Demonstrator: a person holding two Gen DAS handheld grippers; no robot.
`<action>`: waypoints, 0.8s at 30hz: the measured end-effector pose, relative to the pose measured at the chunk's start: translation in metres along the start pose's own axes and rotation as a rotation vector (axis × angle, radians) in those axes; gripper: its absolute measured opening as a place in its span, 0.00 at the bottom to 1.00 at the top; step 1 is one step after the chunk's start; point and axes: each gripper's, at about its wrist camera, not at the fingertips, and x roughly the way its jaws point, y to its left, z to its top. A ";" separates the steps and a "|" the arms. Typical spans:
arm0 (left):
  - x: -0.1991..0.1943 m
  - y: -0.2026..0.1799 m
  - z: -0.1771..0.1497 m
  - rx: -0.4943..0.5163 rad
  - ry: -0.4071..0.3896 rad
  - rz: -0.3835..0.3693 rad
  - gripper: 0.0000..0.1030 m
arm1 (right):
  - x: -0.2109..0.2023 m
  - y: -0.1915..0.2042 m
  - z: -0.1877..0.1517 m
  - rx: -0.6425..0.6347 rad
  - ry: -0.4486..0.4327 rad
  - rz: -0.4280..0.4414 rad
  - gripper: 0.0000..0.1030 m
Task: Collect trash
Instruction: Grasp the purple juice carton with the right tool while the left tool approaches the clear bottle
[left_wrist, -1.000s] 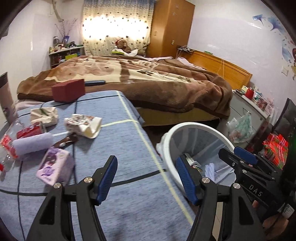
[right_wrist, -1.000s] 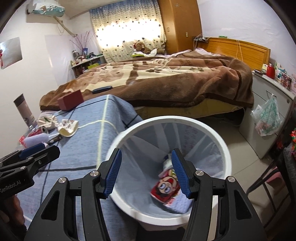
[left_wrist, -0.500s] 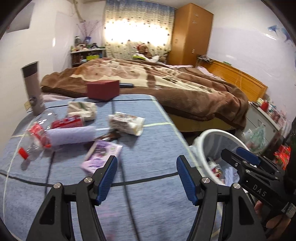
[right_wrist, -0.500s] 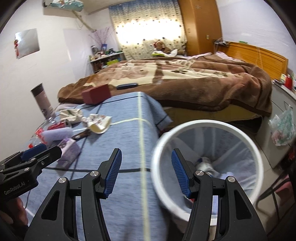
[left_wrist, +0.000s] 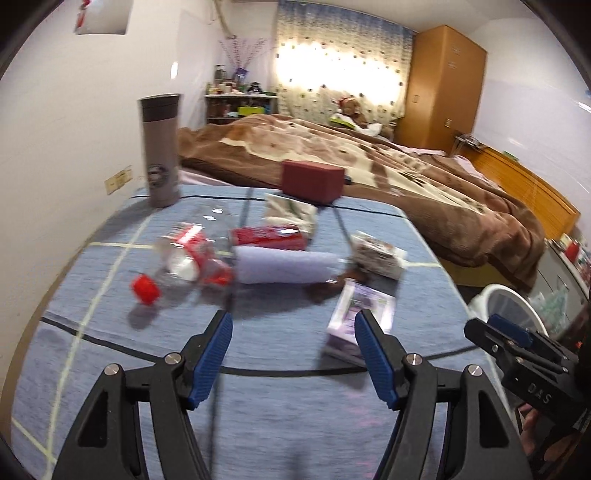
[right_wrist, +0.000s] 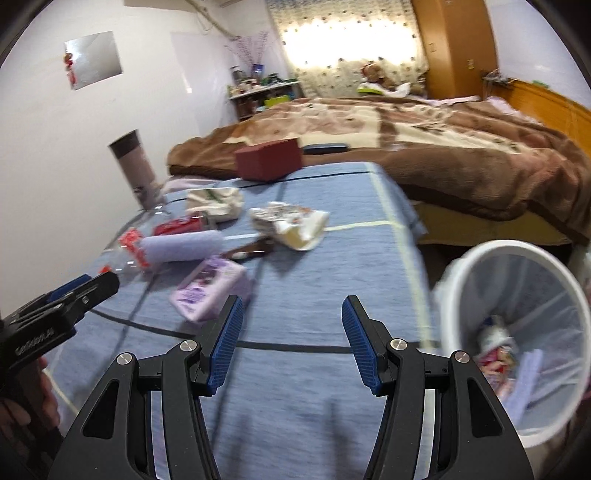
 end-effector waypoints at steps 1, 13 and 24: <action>-0.001 0.007 0.001 -0.004 -0.004 0.012 0.69 | 0.004 0.004 0.001 0.007 0.016 0.009 0.56; 0.018 0.073 0.022 -0.045 0.017 0.086 0.71 | 0.051 0.048 0.007 0.017 0.116 0.060 0.58; 0.053 0.096 0.053 0.000 0.060 0.075 0.72 | 0.071 0.058 0.017 0.032 0.175 0.008 0.58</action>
